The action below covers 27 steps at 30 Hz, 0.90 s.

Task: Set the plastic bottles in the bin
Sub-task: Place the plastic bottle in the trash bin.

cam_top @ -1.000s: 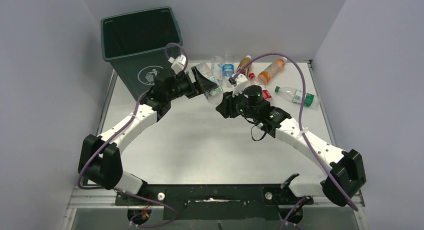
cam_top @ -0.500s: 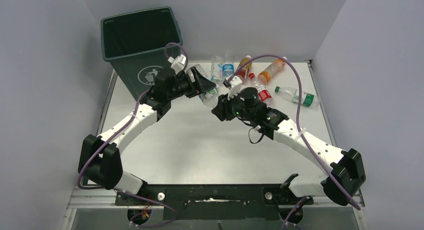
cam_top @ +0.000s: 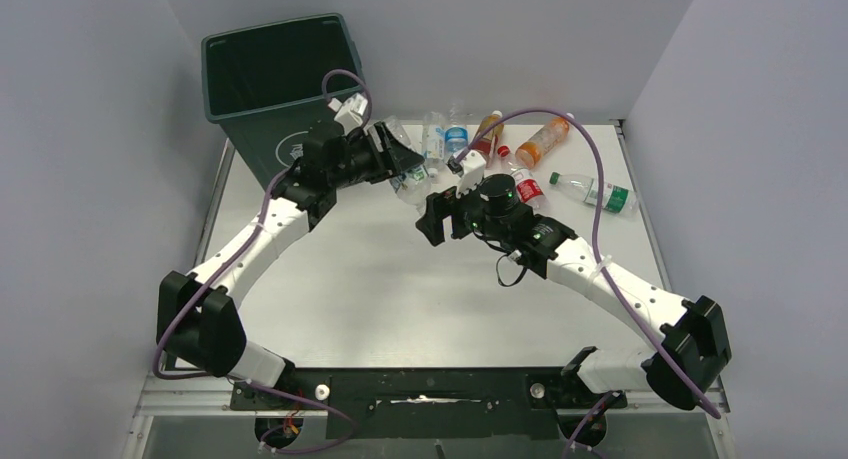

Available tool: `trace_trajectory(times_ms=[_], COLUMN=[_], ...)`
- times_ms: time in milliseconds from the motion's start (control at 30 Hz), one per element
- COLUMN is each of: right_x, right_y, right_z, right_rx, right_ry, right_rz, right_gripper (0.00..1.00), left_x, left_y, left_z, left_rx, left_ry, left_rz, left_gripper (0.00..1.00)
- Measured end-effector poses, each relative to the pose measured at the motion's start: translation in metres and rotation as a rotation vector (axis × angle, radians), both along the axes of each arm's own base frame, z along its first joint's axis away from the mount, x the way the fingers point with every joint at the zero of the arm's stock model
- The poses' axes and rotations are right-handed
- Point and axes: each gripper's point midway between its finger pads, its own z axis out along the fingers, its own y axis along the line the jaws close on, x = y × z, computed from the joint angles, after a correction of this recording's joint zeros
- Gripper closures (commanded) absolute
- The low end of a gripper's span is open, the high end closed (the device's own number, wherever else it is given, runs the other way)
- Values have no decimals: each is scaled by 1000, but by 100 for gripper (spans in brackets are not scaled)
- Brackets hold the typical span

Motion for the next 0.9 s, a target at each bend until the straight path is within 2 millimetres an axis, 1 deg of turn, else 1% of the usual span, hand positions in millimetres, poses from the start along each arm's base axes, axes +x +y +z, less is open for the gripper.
trace_trajectory(times_ms=[33,67,233,433,533,733,900], right_x=[0,0,-1,-1,-2,-7,-11], right_y=[0,-1,-1,-6,-9,-15,-19], right_z=[0,1,5,9,3,-23,-41], right_rx=[0,0,6,9,-3,-42,-61], right_ry=[-1,-2,-14,-28,-20,21,50], right_rz=[-3,-5,-12,-30,-38,-46,-56], right_gripper=[2,1,2,2,2,2,2], left_x=[2,4,16,33,39,48,55], left_y=[2,5,20,46,60,82,97], left_z=[1,3,18,46,59,90,113], left_rx=[3,7,27,31,31,29,20], left_ry=[-3,-7,-37,-89,-107,-163,-203], left_rz=[4,10,42,94,119,154,174], left_gripper=[54,54,54,54,54,54,54])
